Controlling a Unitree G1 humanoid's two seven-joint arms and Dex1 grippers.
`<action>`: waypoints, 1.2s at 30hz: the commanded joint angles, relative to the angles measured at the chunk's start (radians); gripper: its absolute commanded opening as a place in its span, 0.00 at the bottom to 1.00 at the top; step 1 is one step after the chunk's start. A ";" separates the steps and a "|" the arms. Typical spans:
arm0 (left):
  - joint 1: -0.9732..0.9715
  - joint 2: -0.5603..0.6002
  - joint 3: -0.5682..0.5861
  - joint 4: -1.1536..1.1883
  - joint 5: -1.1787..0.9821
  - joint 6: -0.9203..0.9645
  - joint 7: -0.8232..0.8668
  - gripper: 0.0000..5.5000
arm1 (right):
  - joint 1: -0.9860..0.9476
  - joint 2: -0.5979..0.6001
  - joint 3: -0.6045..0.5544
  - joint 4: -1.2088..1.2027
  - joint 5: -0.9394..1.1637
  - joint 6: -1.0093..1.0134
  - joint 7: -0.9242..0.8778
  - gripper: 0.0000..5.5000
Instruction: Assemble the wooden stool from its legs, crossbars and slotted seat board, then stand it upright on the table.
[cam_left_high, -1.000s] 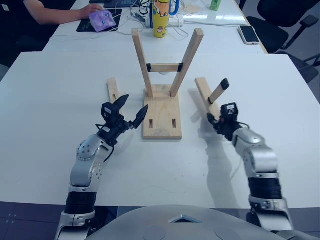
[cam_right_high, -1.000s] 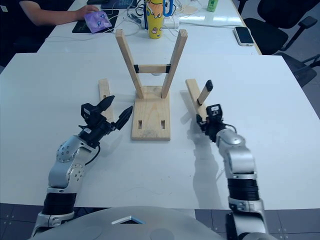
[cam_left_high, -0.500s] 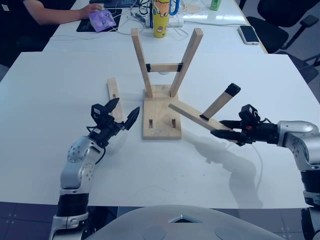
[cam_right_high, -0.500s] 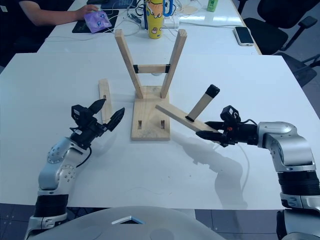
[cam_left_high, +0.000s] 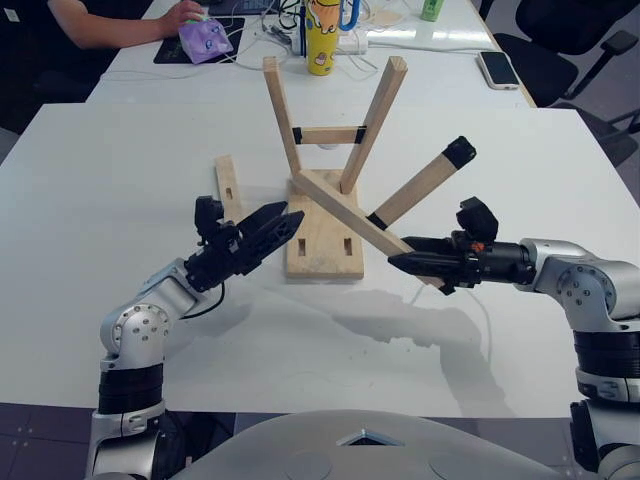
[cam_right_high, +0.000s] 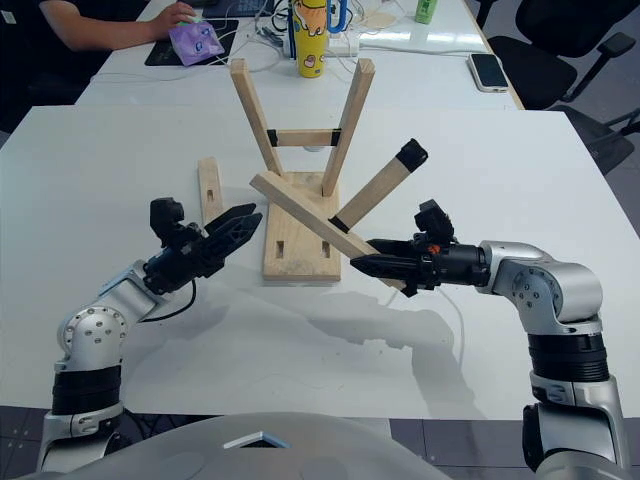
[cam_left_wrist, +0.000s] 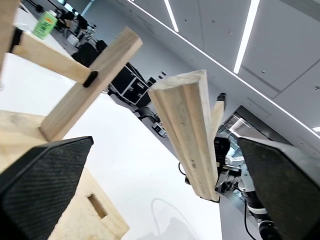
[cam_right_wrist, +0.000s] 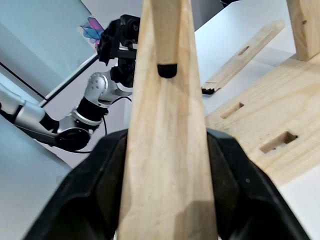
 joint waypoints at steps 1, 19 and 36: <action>-0.007 -0.006 -0.007 -0.014 -0.001 0.012 0.007 0.98 | 0.014 0.008 0.049 -0.031 0.001 0.002 0.000 0.37; -0.048 -0.004 0.022 -0.049 -0.254 0.164 0.042 0.81 | 0.015 0.027 0.042 -0.051 0.155 0.119 -0.007 0.37; -0.053 0.011 0.014 -0.049 -0.270 0.194 0.041 0.37 | 0.032 0.034 0.032 -0.074 0.212 0.150 -0.048 0.37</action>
